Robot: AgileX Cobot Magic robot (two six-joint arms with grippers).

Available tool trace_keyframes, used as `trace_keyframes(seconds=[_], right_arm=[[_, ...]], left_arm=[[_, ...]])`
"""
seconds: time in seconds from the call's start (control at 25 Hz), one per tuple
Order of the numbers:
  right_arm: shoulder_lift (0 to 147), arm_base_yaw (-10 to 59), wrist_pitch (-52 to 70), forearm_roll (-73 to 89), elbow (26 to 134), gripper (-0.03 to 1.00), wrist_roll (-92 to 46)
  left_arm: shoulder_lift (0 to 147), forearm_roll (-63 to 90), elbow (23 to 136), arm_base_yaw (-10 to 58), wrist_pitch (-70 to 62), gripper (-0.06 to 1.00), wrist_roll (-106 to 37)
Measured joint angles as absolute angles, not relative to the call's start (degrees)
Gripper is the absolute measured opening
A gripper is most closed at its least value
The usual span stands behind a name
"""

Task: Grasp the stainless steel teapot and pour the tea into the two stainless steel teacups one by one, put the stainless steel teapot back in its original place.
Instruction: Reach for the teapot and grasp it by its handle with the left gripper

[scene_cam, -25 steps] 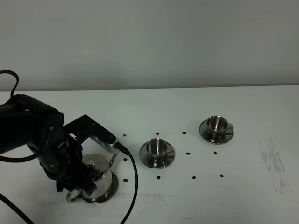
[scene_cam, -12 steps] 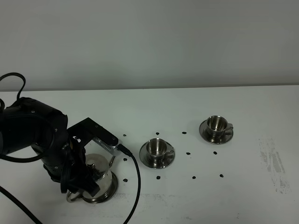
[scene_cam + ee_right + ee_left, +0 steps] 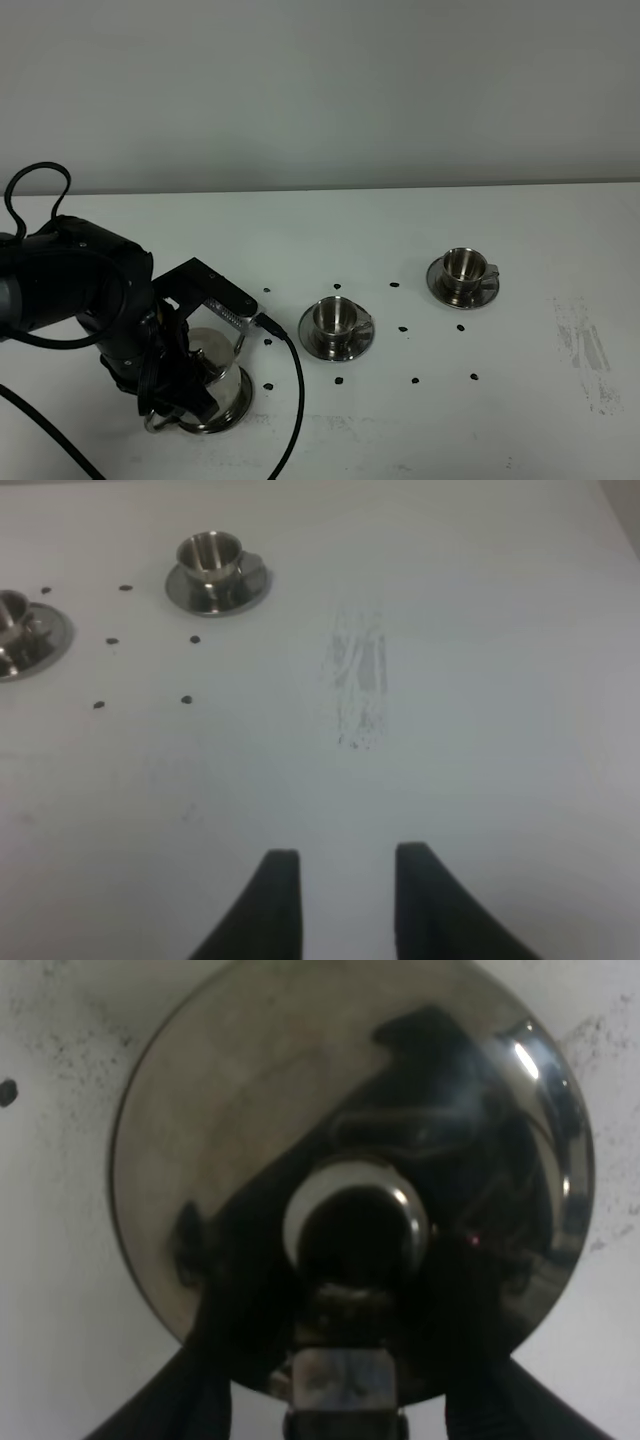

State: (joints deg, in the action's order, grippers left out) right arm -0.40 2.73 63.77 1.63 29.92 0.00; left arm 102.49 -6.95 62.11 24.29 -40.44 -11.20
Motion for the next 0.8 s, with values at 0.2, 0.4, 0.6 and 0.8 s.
trace_keyframes(seconds=[0.2,0.4,0.6,0.8], right_arm=[[-0.40,2.73,63.77,1.63,29.92,0.23,0.00],[-0.40,2.73,63.77,1.63,29.92,0.23,0.00],[-0.40,2.73,63.77,1.63,29.92,0.23,0.00],[-0.40,2.73,63.77,1.63,29.92,0.23,0.00]], left_arm=[[102.49,-6.16,62.11,24.29,-40.29,0.50,-11.20],[102.49,-5.78,62.11,24.29,-40.24,0.50,-11.20],[102.49,-5.44,62.11,24.29,-40.59,0.43,-11.20],[102.49,-4.51,62.11,24.29,-41.08,0.24,-11.03]])
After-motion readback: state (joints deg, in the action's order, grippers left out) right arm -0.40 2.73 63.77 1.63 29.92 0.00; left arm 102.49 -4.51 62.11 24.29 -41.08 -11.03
